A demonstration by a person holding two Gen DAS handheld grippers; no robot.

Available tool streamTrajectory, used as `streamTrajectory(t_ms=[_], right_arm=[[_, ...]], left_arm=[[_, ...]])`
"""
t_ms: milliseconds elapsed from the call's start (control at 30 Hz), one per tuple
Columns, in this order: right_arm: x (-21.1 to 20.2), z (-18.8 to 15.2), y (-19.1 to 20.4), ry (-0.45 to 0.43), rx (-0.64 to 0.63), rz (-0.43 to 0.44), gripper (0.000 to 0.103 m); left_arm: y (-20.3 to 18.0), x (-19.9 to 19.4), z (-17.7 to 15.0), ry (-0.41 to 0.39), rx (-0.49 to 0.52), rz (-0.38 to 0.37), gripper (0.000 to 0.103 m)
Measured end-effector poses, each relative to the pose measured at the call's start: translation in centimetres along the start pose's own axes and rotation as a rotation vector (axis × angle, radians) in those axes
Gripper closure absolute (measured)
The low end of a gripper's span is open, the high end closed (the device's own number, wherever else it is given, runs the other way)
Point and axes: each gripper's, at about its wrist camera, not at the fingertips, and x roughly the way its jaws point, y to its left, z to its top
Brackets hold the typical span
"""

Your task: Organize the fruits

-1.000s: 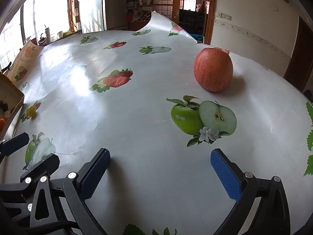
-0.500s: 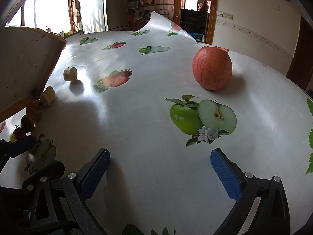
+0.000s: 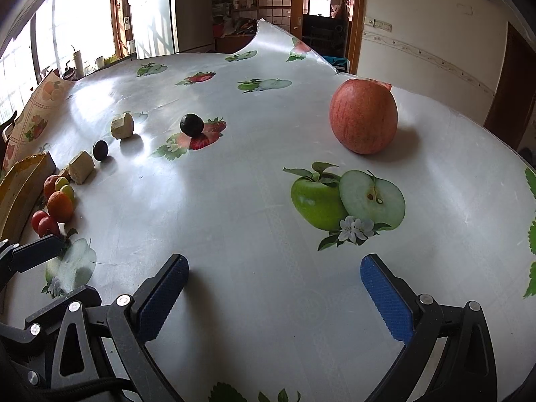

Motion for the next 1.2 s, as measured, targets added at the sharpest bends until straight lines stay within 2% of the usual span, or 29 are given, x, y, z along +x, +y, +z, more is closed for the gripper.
streamTrajectory(t_ms=[233, 400, 533, 667, 767, 800, 933, 1067, 1200], right_arm=[[-0.2, -0.3, 1.3, 0.001, 0.02, -0.02, 0.001], [-0.4, -0.3, 2.3, 0.002, 0.034, -0.032, 0.001], [-0.3, -0.4, 2.9, 0.006, 0.05, -0.031, 0.001], [-0.8, 0.1, 4.9, -0.001, -0.064, -0.024, 0.001], [-2.7, 0.5, 6.5, -0.06, -0.145, -0.082, 0.0], [-3.2, 0.6, 6.9, -0.061, -0.149, -0.043, 0.0], [-2.7, 1.3, 9.9, 0.082, -0.245, 0.115, 0.001], [-3.5, 1.4, 12.6, 0.097, -0.313, 0.19, 0.002], [-4.3, 2.0, 14.1, 0.122, -0.317, 0.256, 0.0]], left_arm=[[3.8, -3.2, -0.8, -0.079, -0.115, 0.048, 0.022], [6.1, -5.2, -2.6, -0.077, -0.195, 0.109, 0.022], [7.7, -5.6, -4.2, -0.043, -0.238, 0.163, 0.022], [8.8, -6.3, -5.4, -0.023, -0.266, 0.192, 0.022], [8.9, -6.7, -5.5, -0.007, -0.269, 0.207, 0.022], [8.9, -6.7, -5.4, 0.001, -0.263, 0.222, 0.022], [8.4, -7.6, -5.8, 0.009, -0.248, 0.257, 0.022], [8.4, -8.3, -5.9, 0.013, -0.25, 0.28, 0.022], [8.7, -8.8, -5.8, 0.008, -0.256, 0.3, 0.022]])
